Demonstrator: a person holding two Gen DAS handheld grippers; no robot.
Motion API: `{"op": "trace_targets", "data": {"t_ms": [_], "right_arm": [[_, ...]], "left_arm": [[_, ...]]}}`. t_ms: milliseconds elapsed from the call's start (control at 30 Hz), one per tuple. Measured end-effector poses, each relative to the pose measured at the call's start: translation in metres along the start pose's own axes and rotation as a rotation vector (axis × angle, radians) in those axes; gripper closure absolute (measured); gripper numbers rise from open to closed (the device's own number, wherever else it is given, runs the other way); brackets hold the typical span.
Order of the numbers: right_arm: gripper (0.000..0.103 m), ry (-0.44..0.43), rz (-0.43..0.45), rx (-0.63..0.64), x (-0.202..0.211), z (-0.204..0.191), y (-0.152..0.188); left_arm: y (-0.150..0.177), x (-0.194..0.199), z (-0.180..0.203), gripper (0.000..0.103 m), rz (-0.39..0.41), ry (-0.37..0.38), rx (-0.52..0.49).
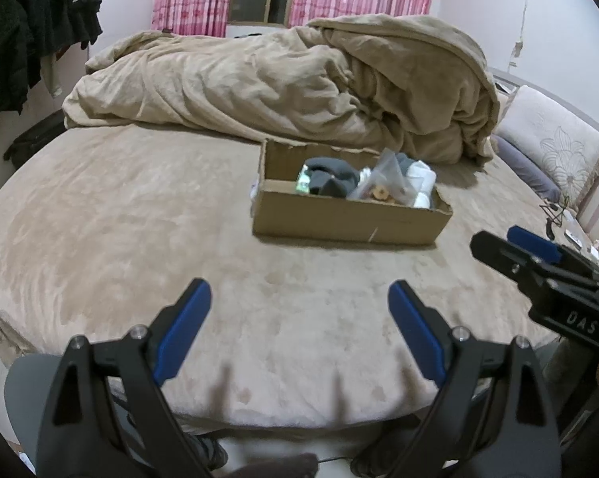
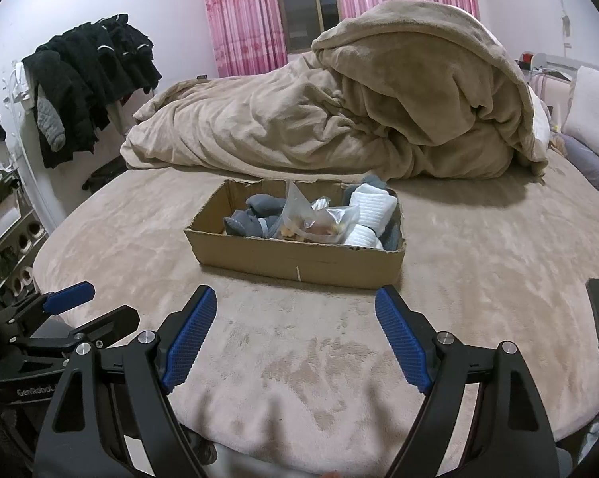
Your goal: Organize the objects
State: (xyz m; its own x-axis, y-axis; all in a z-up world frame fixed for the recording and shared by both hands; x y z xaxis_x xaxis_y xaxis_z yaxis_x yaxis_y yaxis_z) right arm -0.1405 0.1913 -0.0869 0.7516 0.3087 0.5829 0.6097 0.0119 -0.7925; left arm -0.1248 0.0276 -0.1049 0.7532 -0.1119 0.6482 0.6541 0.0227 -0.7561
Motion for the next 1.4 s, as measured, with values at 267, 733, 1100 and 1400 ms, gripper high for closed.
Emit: {"op": "trace_targets", "data": {"t_ms": [267, 733, 1100, 1400], "right_arm": [[0.018, 0.0, 0.001, -0.002, -0.0001, 0.0004, 0.0], [0.018, -0.002, 0.0, -0.009, -0.0007, 0.0039, -0.0004], [0.018, -0.002, 0.0, -0.01, -0.0004, 0.0035, -0.0005], [0.018, -0.002, 0.0, -0.011, -0.0003, 0.0037, -0.0006]], "left_arm": [[-0.0002, -0.0009, -0.0011, 0.011, 0.0, -0.001, -0.009], [0.0008, -0.0037, -0.0022, 0.011, -0.007, -0.022, -0.013], [0.0016, -0.0033, -0.0038, 0.011, -0.005, -0.028, -0.01], [0.0029, -0.0028, -0.0053, 0.011, -0.005, -0.031, -0.005]]}}
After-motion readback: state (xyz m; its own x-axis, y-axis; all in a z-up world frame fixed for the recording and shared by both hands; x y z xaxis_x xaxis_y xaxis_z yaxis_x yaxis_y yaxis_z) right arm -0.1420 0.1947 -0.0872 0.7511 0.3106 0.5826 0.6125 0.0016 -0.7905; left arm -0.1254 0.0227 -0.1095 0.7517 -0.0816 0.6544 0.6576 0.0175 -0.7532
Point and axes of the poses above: each gripper's, at about its wrist camera, not at the fingertips, and x roughly against the way its jaws point, z to its right, y to its underside, the point moved 8 cm from there along -x, roughly the way its jaws point, and after that the axes turned 4 degrees about -x, right-handed, at the moved point
